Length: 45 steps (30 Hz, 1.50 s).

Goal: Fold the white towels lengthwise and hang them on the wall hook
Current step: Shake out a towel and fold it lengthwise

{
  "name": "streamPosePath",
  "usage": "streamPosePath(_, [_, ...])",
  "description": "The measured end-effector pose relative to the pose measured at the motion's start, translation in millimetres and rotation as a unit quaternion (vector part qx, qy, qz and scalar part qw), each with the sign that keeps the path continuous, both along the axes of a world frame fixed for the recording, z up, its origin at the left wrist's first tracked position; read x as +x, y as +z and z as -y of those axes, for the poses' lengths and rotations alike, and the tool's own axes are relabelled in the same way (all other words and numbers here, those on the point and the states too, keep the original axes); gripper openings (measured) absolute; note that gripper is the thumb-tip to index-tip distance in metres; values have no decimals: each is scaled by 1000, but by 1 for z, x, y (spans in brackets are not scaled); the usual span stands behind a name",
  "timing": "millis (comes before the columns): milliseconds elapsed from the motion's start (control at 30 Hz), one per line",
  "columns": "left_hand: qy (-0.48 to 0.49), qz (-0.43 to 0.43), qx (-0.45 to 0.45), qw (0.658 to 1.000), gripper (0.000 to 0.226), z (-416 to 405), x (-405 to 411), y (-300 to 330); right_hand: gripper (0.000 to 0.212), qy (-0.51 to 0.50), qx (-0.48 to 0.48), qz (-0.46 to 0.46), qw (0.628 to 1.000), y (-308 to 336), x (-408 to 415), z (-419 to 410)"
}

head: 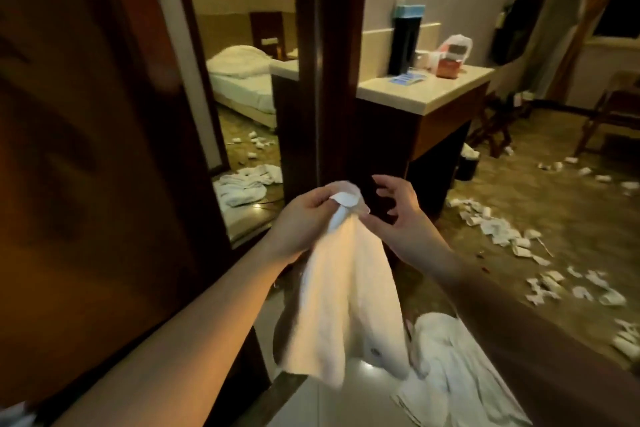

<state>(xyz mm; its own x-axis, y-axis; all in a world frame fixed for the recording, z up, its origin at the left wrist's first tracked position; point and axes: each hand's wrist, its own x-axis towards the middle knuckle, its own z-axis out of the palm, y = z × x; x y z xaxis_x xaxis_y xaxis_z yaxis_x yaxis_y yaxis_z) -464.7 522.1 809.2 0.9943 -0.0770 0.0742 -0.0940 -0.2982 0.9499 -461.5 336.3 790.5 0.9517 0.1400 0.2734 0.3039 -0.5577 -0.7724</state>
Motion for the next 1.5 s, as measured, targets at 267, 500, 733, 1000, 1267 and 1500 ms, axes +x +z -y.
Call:
streamPosePath(267, [5, -9, 107, 994, 17, -135, -125, 35, 59, 214, -217, 59, 951, 60, -80, -134])
streamPosePath(500, [24, -17, 204, 978, 18, -256, -259, 41, 21, 268, -265, 65, 924, 52, -185, -264])
streamPosePath(733, [58, -39, 253, 965, 21, -379, -386, 51, 8, 282, -215, 130, 926, 53, -298, -382])
streamPosePath(1000, [161, -113, 413, 889, 21, -462, -484, 46, 29, 245, -115, 202, 941, 88, -369, -446])
streamPosePath(1267, [260, -91, 434, 858, 32, -518, -552, 26, 21, 178, -174, 249, 936, 91, -395, -463])
streamPosePath(1500, [340, -90, 445, 824, 18, -547, -591, 36, 34, 73, -226, 287, 928, 87, -388, -443])
